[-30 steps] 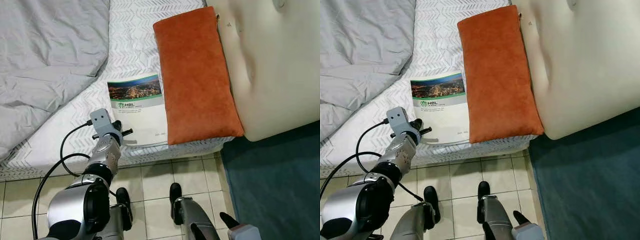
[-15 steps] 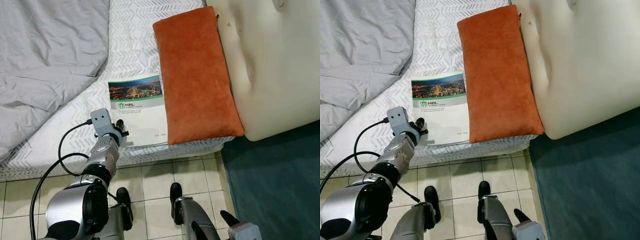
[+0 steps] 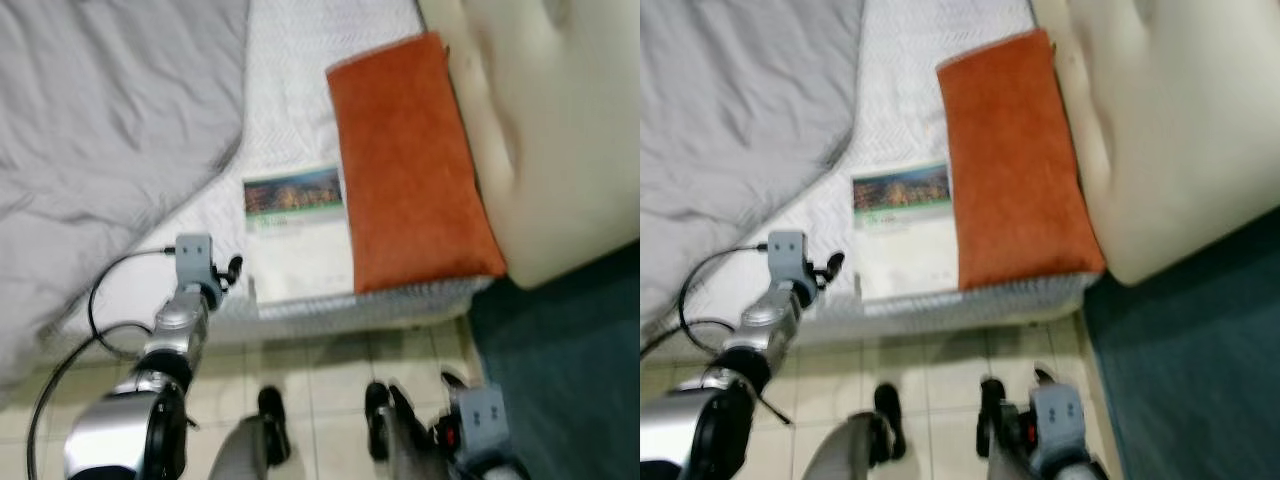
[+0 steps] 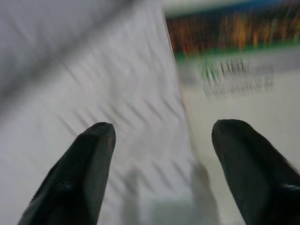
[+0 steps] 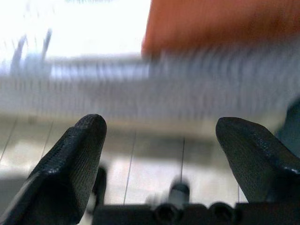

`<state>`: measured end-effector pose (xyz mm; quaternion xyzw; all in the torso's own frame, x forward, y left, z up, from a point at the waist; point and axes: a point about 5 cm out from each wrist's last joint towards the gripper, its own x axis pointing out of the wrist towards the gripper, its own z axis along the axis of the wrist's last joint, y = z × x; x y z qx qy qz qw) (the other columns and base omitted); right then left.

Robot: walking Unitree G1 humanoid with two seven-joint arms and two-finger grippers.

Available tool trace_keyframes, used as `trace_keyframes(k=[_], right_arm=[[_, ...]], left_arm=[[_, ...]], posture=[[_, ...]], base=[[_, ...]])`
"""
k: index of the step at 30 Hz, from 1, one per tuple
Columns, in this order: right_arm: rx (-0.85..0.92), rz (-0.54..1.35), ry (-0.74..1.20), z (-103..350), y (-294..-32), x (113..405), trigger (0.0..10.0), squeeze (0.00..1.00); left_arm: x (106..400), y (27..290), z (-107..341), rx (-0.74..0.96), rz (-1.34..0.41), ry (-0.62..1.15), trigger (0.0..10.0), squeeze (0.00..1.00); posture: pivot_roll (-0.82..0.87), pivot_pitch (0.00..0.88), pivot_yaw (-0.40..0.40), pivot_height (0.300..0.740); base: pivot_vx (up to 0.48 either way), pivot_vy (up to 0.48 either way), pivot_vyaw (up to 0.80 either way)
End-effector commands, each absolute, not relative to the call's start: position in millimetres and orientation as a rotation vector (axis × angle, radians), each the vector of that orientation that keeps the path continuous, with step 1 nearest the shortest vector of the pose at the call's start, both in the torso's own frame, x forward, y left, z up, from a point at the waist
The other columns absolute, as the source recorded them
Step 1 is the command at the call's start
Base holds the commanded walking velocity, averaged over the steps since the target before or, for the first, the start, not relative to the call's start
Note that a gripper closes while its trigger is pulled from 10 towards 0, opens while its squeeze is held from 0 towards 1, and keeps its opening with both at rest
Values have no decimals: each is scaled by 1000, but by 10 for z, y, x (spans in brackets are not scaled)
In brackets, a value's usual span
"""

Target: Clean up the room

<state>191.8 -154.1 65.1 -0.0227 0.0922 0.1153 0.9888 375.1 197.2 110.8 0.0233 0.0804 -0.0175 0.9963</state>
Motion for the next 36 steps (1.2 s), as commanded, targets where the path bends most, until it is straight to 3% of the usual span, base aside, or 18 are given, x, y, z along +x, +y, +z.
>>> trace_keyframes(k=[1, 5, 6, 9, 13, 19, 22, 23, 24, 30, 36], right_arm=[[-11, 183, 210, 540, -1609, 1933, 10000, 0], [-6, 141, 173, 541, -1689, 2111, 10000, 0], [-1, 101, 136, 576, -1762, 2239, 10000, 0], [-5, 67, 106, 610, -1834, 2346, 10000, 0], [-14, 7, 51, 691, -1963, 2443, 10000, 0], [13, -88, 9, 719, -2107, 2373, 10000, 0], [27, -94, -16, 742, -2125, 2378, 10000, 0], [29, -87, -17, 734, -2123, 2397, 10000, 0], [25, -73, -14, 719, -2114, 2429, 10000, 0], [13, -10, -6, 723, -2053, 2601, 10000, 0], [16, 34, 21, 659, -1999, 2644, 10000, 0]], left_arm=[[3672, 2060, 1058, 141, -96, 138, 10000, 1000], [3600, 2041, 1002, 203, -160, 111, 10000, 1000], [3498, 1988, 904, 244, -219, 93, 10000, 1000], [3380, 1899, 807, 244, -259, 65, 10000, 1000], [2970, 1591, 685, 201, -313, -31, 10000, 1000], [2574, 1578, 681, 117, -176, -72, 10000, 1000], [2600, 1632, 654, 105, -115, -56, 10000, 1000], [2634, 1649, 668, 92, -95, -55, 10000, 929], [2689, 1669, 680, 80, -74, -52, 10000, 0], [2820, 1692, 719, 47, -56, -1, 10000, 0], [2814, 1672, 607, 25, -75, 70, 10000, 0]], posture=[[-154, 200, 97, 740], [-107, 117, 107, 740], [-71, 46, 107, 740], [-54, 7, 103, 740], [-25, 0, 93, 740], [-20, 0, 64, 740], [-23, 0, 54, 740], [-22, 0, 52, 740], [-21, 0, 52, 740], [-22, 0, 50, 740], [-15, 0, 51, 740]], base=[[0, 0, 0], [0, 0, 0], [0, 0, 0], [0, 0, 0], [0, 0, 0], [0, 0, 0], [0, 0, 0], [0, 0, 0], [0, 0, 0], [0, 0, 0], [0, 475, 0]])
